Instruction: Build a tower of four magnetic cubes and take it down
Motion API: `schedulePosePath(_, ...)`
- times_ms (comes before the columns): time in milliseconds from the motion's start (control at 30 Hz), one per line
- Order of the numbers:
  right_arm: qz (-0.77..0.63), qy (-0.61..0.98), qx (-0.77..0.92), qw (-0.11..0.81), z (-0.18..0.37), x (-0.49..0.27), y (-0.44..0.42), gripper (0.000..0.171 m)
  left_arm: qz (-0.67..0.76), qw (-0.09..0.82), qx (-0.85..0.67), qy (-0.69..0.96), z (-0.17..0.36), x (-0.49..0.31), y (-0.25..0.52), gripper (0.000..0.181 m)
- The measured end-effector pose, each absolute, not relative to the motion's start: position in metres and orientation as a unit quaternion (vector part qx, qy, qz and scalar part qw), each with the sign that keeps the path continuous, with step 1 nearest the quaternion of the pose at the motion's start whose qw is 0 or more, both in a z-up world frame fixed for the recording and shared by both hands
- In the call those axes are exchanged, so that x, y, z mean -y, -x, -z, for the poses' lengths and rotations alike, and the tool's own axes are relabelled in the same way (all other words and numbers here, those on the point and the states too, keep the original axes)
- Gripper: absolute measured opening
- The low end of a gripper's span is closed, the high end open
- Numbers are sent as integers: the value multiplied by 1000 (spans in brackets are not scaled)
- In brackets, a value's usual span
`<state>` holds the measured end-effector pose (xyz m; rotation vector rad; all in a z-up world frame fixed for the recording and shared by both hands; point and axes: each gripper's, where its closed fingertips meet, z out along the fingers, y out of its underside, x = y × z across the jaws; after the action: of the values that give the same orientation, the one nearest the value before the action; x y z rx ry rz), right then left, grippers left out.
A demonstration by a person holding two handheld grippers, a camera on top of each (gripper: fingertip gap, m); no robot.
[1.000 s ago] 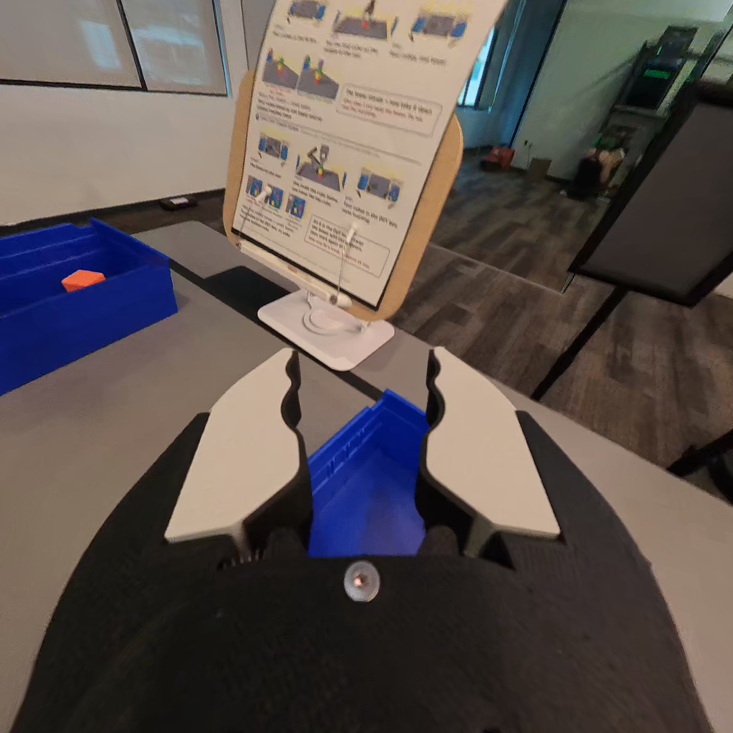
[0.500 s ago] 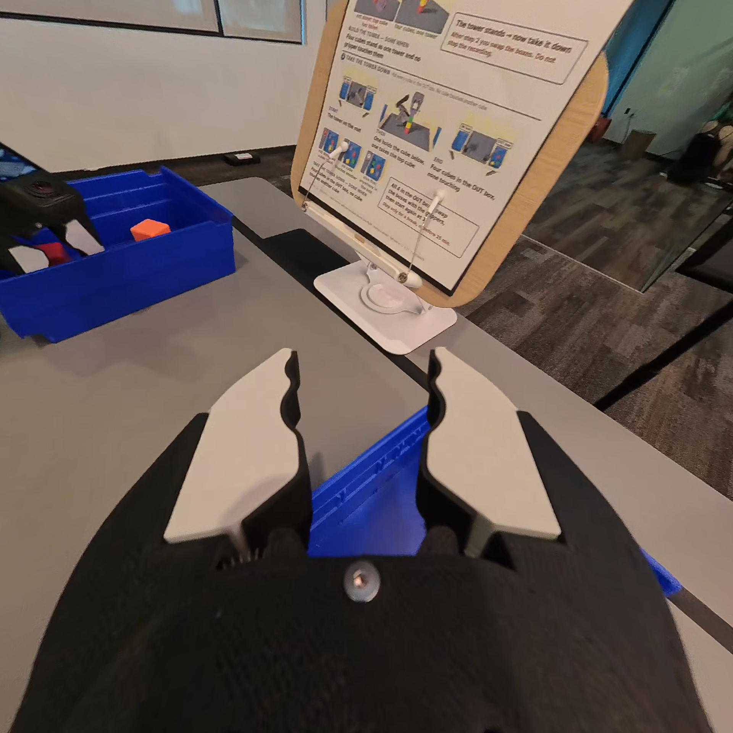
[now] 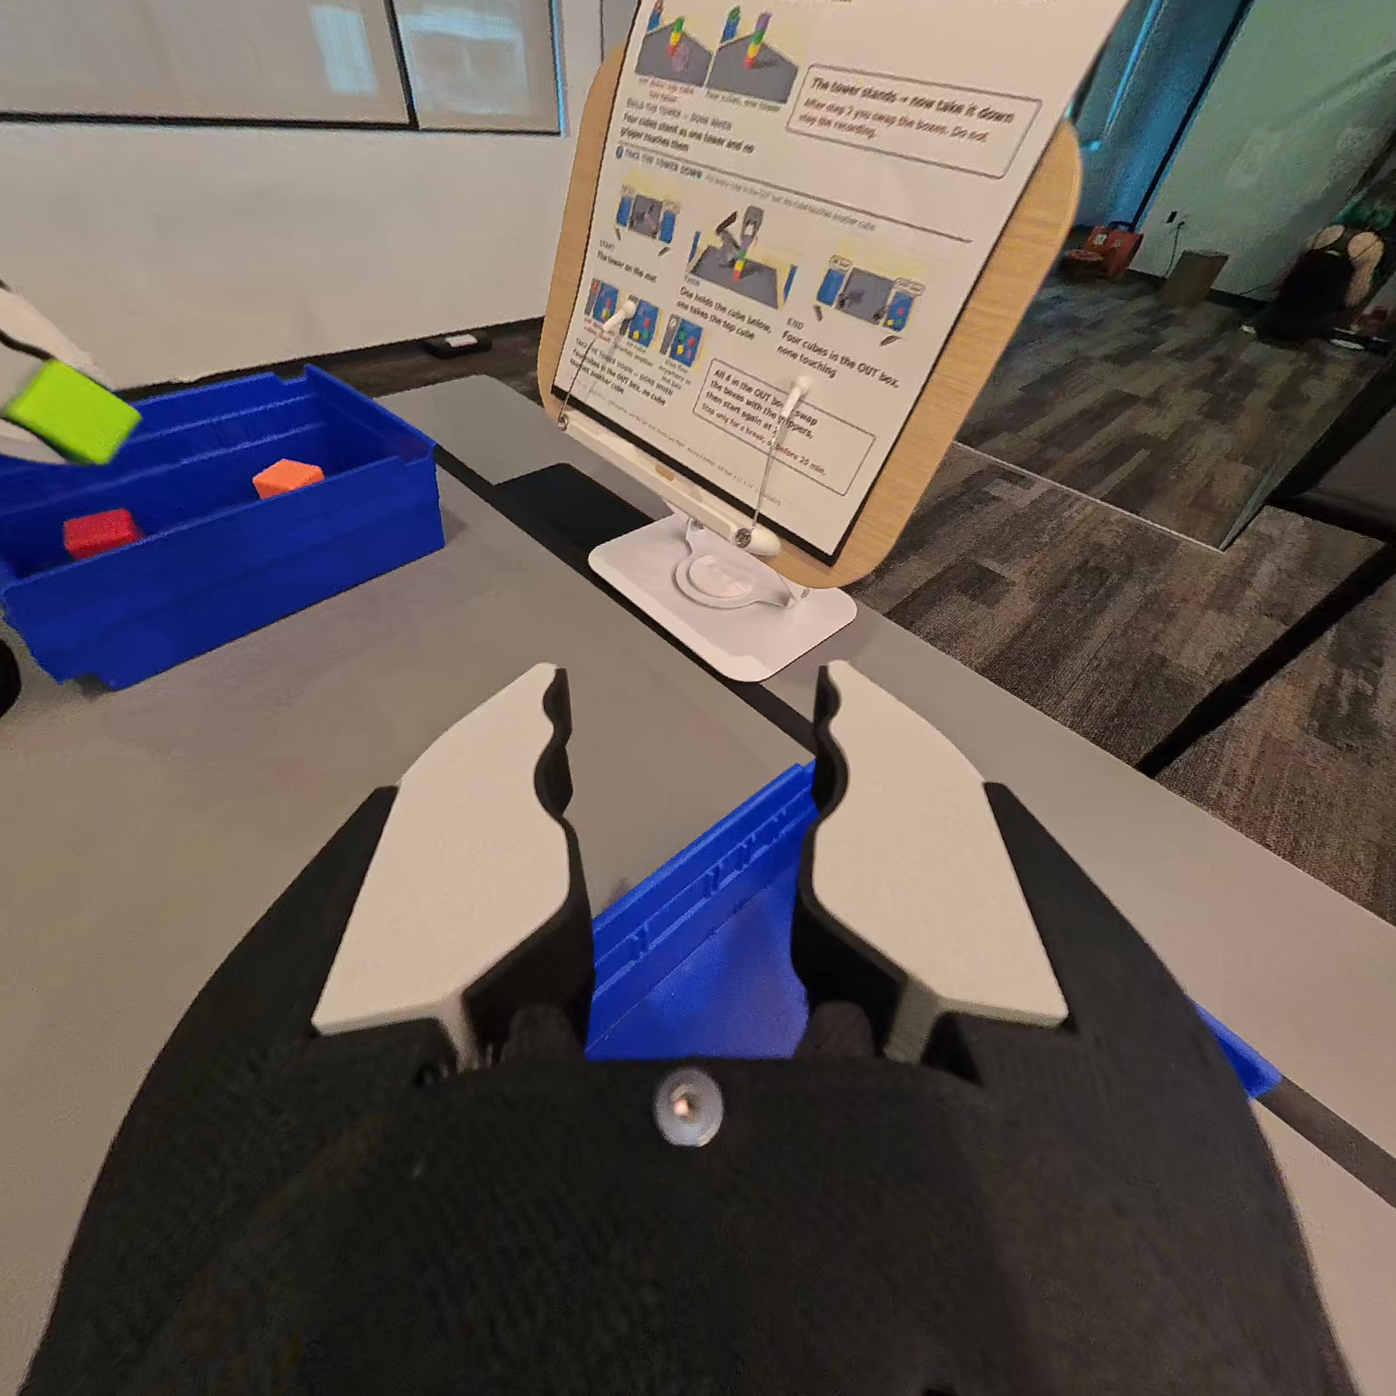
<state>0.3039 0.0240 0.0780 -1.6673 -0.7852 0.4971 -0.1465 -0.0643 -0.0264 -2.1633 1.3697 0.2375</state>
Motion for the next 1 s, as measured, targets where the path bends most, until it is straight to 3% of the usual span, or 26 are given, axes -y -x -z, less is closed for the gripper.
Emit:
schedulePosePath(100,-222,711,317,587,-83,-26,-314,61,-59,410,-528,741,-29,73,98,49)
schedulePosePath(167,-235,712,305,587,-84,-27,-318,61,13,429,-586,688,-37,92,45,49)
schedulePosePath(400,-251,715,292,584,-85,-24,-328,60,50,278,-692,664,38,78,-77,49)
schedulePosePath(600,-262,709,285,590,-91,-20,-337,60,11,149,-701,698,114,47,-102,49)
schedulePosePath(1000,-303,708,282,572,-93,-14,-340,57,1,83,-706,704,148,36,-109,49)
